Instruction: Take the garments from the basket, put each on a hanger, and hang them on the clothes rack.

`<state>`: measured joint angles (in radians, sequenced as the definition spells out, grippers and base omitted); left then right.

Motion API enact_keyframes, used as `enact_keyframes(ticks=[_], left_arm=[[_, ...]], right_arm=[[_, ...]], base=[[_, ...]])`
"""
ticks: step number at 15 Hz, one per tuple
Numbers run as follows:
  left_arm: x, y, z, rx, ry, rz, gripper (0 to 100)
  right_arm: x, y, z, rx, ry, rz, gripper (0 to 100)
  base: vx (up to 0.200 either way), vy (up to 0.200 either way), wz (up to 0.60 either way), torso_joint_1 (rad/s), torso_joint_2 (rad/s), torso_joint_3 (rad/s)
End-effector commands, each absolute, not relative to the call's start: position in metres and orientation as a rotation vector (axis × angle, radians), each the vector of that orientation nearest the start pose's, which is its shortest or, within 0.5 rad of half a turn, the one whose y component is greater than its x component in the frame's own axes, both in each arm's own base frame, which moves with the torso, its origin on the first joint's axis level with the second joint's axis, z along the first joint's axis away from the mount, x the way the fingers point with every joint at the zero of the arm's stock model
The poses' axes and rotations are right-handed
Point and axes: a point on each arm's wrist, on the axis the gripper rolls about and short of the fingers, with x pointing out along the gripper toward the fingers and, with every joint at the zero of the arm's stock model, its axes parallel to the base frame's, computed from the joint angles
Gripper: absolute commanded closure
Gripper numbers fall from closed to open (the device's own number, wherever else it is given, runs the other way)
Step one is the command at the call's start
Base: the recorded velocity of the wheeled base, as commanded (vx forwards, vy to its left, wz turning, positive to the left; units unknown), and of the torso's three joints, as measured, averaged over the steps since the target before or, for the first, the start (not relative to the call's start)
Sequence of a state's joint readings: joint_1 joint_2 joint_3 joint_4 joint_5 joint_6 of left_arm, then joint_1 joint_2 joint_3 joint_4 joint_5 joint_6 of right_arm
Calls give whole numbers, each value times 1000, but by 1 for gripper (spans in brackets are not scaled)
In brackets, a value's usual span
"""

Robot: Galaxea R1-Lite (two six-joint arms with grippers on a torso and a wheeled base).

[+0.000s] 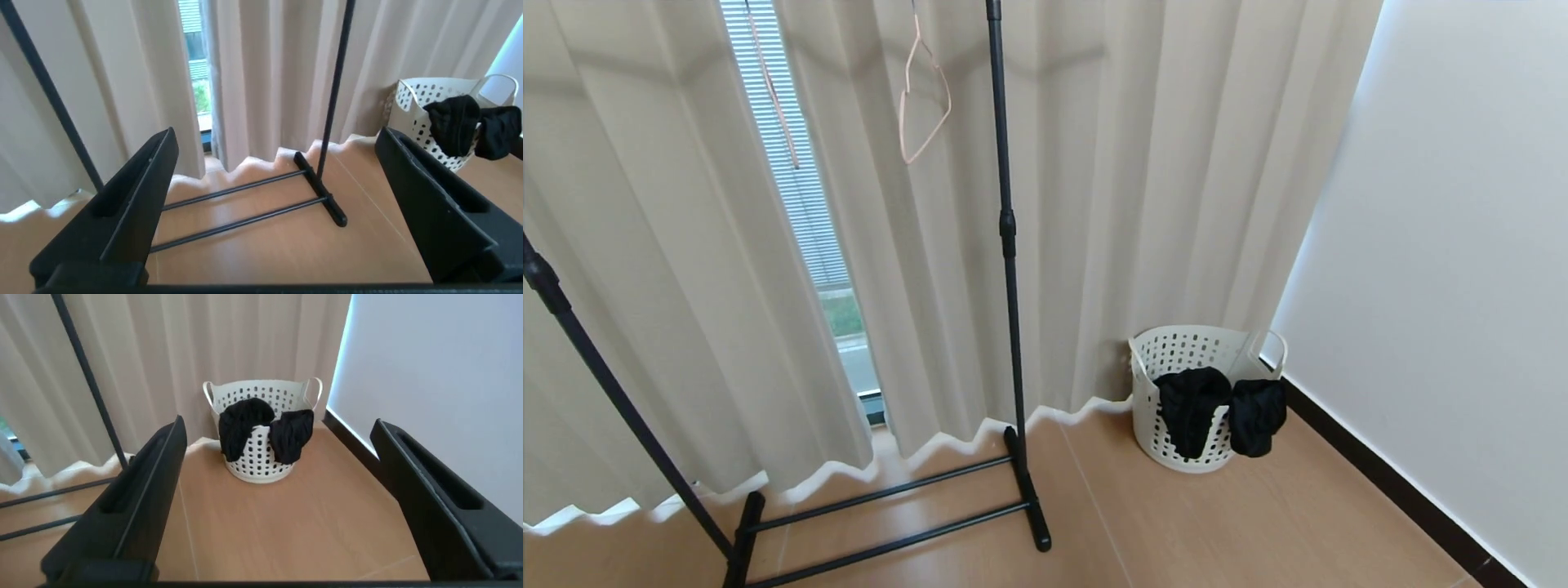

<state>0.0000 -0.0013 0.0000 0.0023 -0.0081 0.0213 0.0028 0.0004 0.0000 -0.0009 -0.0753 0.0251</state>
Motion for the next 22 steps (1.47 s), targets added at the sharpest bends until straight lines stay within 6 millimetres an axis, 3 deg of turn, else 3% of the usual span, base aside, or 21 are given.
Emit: enact_keyframes(ticks=[1,4,12,19,22], left_arm=[[-23,0,75,21,3,-9,0],[-23,0,76,18,1,-14,0],[-23,0,76,17,1,-15,0],[-23,0,76,18,1,-15,0],[-23,0,75,14,3,-12,0]], right_arm=[[-23,-2,76,25,-2,-72,0],[-23,-2,76,25,-2,-72,0],[-23,-2,76,23,-2,-72,0],[-23,-2,76,23,-2,-72,0],[-23,-2,76,23,-2,-72,0]], base=[[0,-200,0,-2,2,2],[67,-200,0,2,2,2],[200,0,0,1,2,3],[200,-200,0,1,3,3],[200,0,0,2,2,2]])
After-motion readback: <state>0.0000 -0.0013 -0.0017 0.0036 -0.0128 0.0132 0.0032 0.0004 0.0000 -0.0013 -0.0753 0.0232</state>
